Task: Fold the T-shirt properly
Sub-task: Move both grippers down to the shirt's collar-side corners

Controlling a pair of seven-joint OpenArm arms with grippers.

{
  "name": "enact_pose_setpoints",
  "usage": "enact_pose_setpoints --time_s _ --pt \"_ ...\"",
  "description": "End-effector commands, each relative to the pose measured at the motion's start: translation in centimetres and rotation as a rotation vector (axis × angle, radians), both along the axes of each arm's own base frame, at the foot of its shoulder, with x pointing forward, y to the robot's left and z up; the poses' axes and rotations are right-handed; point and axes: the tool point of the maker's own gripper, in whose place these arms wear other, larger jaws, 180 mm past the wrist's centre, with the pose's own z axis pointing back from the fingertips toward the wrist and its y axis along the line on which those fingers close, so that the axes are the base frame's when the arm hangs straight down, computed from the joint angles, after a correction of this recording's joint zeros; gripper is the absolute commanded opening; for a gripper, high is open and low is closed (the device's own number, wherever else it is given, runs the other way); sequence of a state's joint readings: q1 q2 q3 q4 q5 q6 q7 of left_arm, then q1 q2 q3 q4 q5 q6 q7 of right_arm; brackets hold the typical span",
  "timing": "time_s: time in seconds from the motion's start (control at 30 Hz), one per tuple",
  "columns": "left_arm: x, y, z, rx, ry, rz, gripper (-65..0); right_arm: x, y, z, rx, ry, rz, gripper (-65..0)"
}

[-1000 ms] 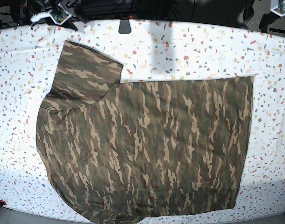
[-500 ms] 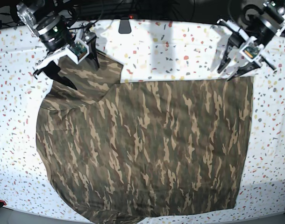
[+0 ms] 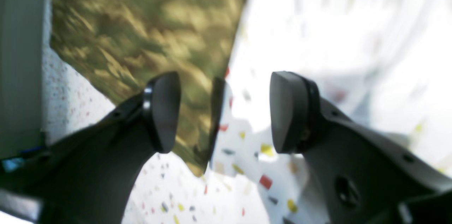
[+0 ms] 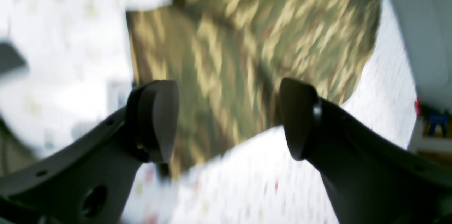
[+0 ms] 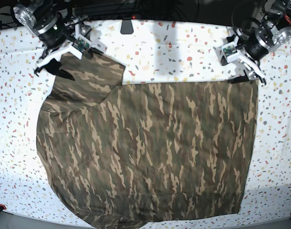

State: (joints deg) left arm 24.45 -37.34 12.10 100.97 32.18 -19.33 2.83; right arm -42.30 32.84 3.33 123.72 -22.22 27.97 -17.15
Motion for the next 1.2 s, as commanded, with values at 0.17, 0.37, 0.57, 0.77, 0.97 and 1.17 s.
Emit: enact_pose_setpoints --time_s 0.17,0.37,0.57,0.77,0.97,1.17 --pt "3.6 3.3 -0.4 0.14 -0.083 -0.051 -26.8 -0.6 -1.1 0.0 -0.052 0.024 -0.009 -20.8" --pt "4.6 7.5 -1.5 0.225 -0.047 -0.021 -26.8 -0.6 -1.1 0.0 -0.053 0.024 -0.009 -20.8" --pt "1.8 8.9 -2.8 0.252 0.033 -0.051 -26.8 -0.5 -1.1 0.0 -0.052 0.023 -0.008 -20.8" --pt "-0.7 5.3 -3.4 0.105 0.055 -0.137 -26.8 -0.5 -1.0 0.0 -0.049 0.022 -0.007 -20.8" --pt "1.9 7.1 -5.1 0.126 0.058 -0.023 -26.8 -0.4 -1.0 0.1 -0.046 0.018 -0.007 -20.8" --pt "0.3 10.5 -7.8 0.187 0.146 0.049 -26.8 -0.4 -1.0 0.1 -0.046 0.017 -0.007 -20.8"
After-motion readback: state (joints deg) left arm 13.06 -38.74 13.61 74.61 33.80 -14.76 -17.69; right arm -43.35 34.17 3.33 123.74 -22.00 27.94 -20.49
